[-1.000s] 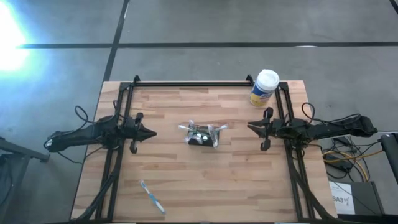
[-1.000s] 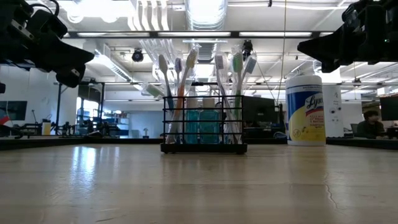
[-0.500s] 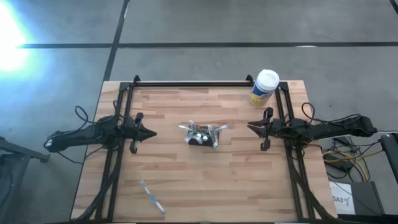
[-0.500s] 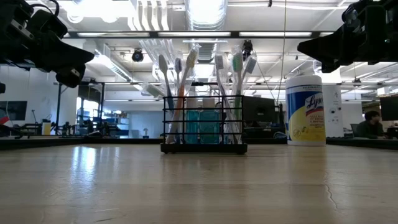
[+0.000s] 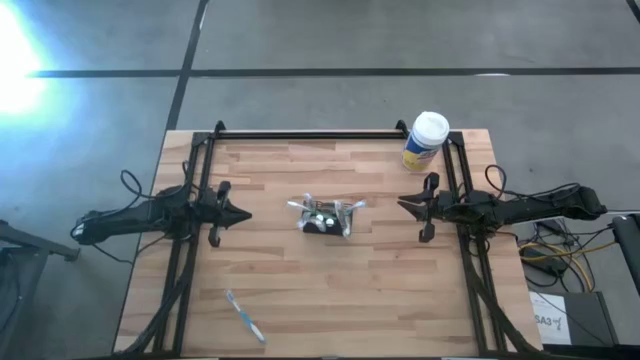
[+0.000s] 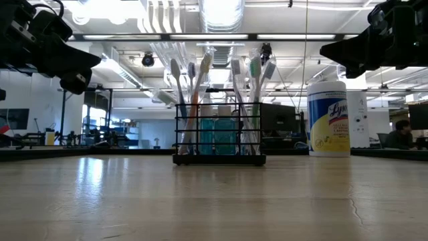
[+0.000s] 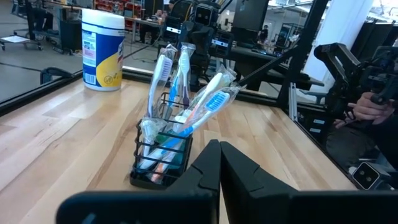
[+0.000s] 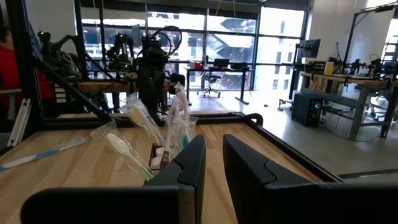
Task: Pick & Place toothbrushing station
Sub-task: Put the blue toothbrush into the black mesh organizer
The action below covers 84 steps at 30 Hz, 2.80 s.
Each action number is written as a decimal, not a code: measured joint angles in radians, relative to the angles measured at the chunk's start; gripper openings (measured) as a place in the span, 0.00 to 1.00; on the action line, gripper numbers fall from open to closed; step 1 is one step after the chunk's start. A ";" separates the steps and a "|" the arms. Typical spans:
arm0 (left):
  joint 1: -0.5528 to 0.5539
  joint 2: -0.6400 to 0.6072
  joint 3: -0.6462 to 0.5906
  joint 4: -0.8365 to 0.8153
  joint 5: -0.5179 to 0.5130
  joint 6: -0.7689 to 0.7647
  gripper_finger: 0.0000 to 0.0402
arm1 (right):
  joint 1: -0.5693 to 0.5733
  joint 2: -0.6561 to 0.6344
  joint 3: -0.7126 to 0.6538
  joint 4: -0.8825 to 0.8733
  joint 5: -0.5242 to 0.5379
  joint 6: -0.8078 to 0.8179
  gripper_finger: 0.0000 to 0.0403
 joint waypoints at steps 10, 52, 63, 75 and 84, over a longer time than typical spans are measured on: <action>0.000 0.000 0.000 0.000 0.000 0.020 0.01 | 0.000 0.000 0.000 -0.002 0.000 -0.005 0.13; -0.126 0.376 0.414 -0.297 0.028 -0.045 0.01 | 0.000 0.000 0.001 0.040 0.004 0.030 0.13; -0.404 0.598 0.475 -0.445 -0.133 -0.154 0.04 | 0.001 -0.001 0.001 0.177 -0.082 -0.048 0.13; -0.563 0.780 0.456 -0.400 -0.213 -0.294 0.41 | 0.000 0.005 0.001 0.239 -0.104 0.037 0.13; -0.616 0.912 0.473 -0.367 -0.148 -0.247 0.62 | 0.000 0.005 0.001 0.239 -0.103 0.040 0.13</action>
